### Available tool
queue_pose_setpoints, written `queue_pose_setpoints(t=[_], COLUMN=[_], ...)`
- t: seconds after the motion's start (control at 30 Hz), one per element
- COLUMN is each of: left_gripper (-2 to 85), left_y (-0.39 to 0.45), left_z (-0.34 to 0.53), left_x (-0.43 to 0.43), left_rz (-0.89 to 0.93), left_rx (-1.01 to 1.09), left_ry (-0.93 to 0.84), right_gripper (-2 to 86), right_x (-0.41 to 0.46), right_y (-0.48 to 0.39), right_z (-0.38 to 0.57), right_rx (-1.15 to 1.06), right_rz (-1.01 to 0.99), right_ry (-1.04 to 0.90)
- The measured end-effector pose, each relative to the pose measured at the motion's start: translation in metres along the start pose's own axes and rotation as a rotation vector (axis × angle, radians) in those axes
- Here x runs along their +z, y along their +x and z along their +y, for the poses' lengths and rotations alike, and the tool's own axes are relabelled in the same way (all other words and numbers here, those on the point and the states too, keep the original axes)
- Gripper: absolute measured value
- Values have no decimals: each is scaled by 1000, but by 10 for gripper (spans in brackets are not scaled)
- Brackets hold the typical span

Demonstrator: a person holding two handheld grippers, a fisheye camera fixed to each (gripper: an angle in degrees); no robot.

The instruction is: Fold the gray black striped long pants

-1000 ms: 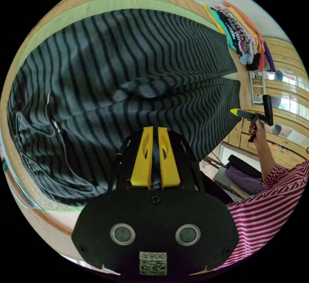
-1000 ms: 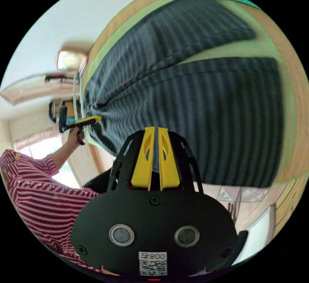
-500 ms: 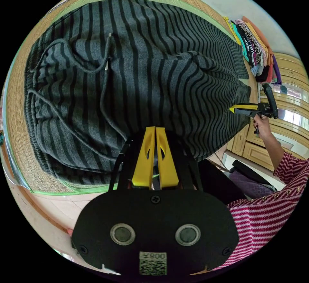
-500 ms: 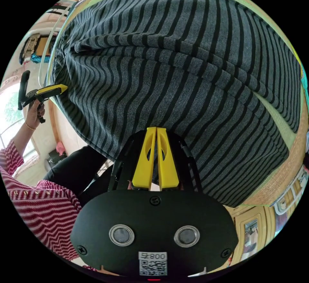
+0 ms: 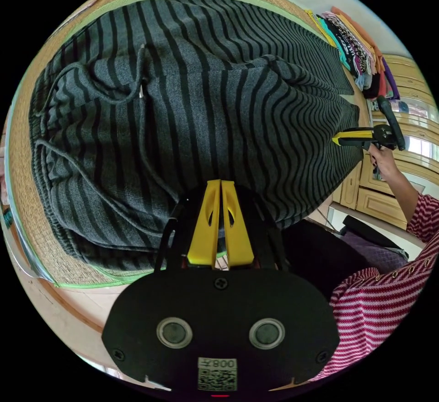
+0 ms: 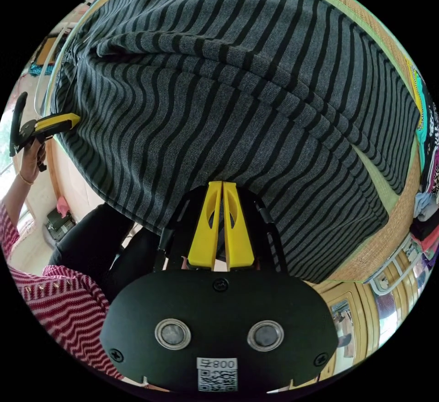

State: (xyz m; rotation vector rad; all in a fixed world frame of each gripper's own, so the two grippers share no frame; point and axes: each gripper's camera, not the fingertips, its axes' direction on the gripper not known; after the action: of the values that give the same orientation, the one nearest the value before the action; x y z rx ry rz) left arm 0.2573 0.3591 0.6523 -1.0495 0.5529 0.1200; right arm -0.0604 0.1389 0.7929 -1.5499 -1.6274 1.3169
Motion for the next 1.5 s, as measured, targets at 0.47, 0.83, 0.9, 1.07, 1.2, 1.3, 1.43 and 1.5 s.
queue_pose_setpoints(t=[0.47, 0.83, 0.9, 1.07, 1.2, 1.3, 1.43, 1.5], left_gripper=[1, 2, 2, 2, 2, 1, 0, 0], left_y=[22, 37, 41, 48, 51, 53, 57, 58], left_z=[32, 54, 56, 64, 70, 73, 78, 82], left_x=[-30, -60, -66, -84, -96, -107, -122, -129], left_rz=[-110, -136, -153, -160, -145, -140, -134, -123], left_rx=[-5, -69, -67, -67, -72, -64, -20, 4], left_ry=[59, 58, 47, 28, 20, 0, -31, -34], right_gripper=[1, 1, 1, 0, 0, 0, 0, 0], right_x=[-5, -13, -15, -17, -20, -20, -20, -19], right_y=[16, 18, 22, 32, 32, 35, 39, 39], right_z=[-56, -88, -93, -103, -109, -110, -109, -107], right_rx=[16, 25, 29, 37, 26, 39, 74, 88], right_rz=[-124, -100, -117, -158, -144, -148, -162, -161], right_ry=[35, 53, 50, 39, 33, 42, 57, 66])
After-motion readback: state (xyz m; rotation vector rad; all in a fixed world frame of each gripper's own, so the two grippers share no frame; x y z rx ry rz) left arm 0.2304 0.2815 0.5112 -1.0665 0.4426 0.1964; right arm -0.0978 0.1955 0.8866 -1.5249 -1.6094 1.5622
